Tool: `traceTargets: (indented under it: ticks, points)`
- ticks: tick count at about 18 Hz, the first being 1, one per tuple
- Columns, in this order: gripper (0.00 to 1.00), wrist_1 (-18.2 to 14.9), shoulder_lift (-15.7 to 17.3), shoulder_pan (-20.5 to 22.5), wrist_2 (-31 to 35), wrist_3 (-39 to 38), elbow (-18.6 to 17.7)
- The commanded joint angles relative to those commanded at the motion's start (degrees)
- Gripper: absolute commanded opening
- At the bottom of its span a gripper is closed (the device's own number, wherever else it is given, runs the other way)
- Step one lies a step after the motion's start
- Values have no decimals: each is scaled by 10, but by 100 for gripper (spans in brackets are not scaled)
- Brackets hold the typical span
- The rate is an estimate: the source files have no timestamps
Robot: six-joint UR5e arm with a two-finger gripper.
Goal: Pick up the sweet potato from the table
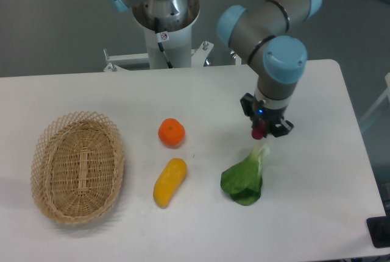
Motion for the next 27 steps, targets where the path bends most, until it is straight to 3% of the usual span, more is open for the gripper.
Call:
traceTargets:
  ticks: [6, 9, 11, 14, 27]
  points:
    - [24, -2, -46, 44, -8, 7, 69]
    - [24, -23, -76, 47, -11, 7, 120]
    - [24, -62, -84, 47, -12, 7, 150]
    - [24, -71, -98, 48, -12, 9, 178]
    - [25, -72, -106, 49, -18, 8, 186]
